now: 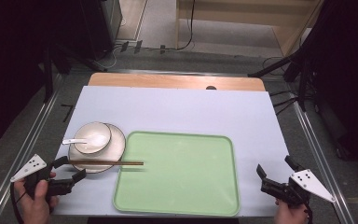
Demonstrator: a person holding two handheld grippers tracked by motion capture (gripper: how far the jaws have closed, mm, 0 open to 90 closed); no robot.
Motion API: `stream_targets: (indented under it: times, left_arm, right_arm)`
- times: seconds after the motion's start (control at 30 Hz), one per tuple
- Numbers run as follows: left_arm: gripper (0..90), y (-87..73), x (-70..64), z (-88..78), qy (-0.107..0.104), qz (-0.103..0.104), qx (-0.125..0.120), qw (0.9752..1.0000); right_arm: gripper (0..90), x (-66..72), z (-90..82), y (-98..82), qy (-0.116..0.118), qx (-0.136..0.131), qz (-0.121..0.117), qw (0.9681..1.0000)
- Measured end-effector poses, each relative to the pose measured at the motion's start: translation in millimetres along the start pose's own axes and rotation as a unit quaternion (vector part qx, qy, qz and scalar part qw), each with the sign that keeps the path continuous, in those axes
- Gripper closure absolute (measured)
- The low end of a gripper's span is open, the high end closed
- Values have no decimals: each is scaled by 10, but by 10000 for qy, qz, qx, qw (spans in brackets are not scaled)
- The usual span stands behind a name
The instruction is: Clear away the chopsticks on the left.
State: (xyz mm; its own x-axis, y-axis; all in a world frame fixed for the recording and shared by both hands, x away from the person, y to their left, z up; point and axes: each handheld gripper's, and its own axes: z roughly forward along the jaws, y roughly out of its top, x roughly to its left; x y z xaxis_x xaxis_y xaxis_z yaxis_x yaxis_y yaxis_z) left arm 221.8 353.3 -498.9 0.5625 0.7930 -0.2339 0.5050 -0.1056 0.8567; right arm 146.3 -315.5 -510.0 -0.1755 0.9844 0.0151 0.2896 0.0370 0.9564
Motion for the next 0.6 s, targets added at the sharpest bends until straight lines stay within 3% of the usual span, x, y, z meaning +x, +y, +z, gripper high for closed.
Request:
stream_targets:
  times: [0.03, 0.17, 0.2, 0.23, 0.27, 0.33, 0.4, 0.47, 0.5, 0.6]
  left_arm:
    - [13, 16, -16, -4, -67, 26, -30, 10000]
    - [543, 88, -152, 25, -38, 156, 37, 9999]
    - [543, 97, -194, 48, -129, 226, 135, 9996]
    - [672, 106, -217, 69, -198, 240, 235, 9992]
    - [806, 129, -279, 132, -257, 305, 485, 9980]
    - [893, 143, -324, 169, -281, 332, 561, 9975]
    - [900, 178, -400, 236, -350, 409, 688, 9962]
    - [900, 230, -520, 342, -387, 630, 880, 9934]
    - [900, 230, -520, 342, -387, 630, 880, 9934]
    - [900, 271, -639, 475, -393, 904, 1177, 9881]
  right_arm:
    - [0, 0, 0, 0, 0, 0, 0, 10000]
    - [0, 40, -1, 3, 46, 64, -107, 9999]
    - [0, 40, -1, 3, 46, 64, -107, 9999]
    - [0, 45, -3, 3, 55, 73, -114, 9999]
    - [0, 48, -2, 3, 61, 76, -113, 9999]
    - [0, 49, 3, 0, 58, 91, -120, 9999]
    - [0, 51, 4, 1, 56, 98, -121, 9999]
    - [0, 70, 5, 8, 68, 92, -148, 9998]
    - [0, 70, 5, 8, 68, 92, -148, 9998]
    - [0, 101, 12, 17, 89, 96, -213, 9997]
